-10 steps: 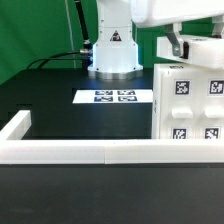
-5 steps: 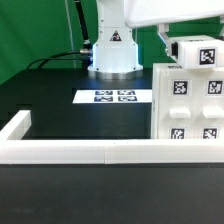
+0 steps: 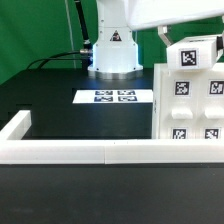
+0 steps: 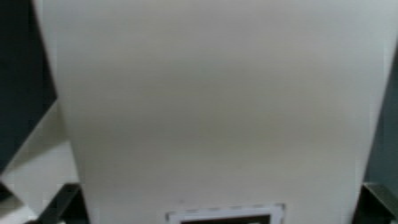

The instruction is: Assemble cabinet

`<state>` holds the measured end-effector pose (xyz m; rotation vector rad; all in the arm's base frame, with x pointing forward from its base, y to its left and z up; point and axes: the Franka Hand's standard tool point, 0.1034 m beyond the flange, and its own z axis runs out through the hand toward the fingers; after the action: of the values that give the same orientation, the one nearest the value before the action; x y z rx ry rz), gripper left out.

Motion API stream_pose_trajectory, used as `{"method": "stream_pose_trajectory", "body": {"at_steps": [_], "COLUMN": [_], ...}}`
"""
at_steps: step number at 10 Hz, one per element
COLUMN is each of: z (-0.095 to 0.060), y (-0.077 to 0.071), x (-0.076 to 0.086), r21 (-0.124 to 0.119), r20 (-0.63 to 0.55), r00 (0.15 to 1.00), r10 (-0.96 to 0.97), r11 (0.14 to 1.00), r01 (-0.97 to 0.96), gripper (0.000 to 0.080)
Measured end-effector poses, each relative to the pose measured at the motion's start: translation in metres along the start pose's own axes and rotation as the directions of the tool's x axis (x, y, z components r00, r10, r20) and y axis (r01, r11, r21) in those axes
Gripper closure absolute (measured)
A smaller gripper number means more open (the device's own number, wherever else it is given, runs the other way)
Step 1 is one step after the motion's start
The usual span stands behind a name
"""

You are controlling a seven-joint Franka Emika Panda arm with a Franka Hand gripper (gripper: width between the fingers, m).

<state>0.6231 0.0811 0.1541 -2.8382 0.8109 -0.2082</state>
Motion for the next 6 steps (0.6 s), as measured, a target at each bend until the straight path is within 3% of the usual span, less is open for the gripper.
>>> {"method": "stream_pose_trajectory", "body": {"at_steps": [6], "z": [-0.0002], "y": [0.0002], "x": [0.0001], "r21": [0.012], "r20": [0.010], "r00": [0.936], "r10": [0.353], "r11": [0.936], "r01": [-0.353], "gripper": [0.0243]}}
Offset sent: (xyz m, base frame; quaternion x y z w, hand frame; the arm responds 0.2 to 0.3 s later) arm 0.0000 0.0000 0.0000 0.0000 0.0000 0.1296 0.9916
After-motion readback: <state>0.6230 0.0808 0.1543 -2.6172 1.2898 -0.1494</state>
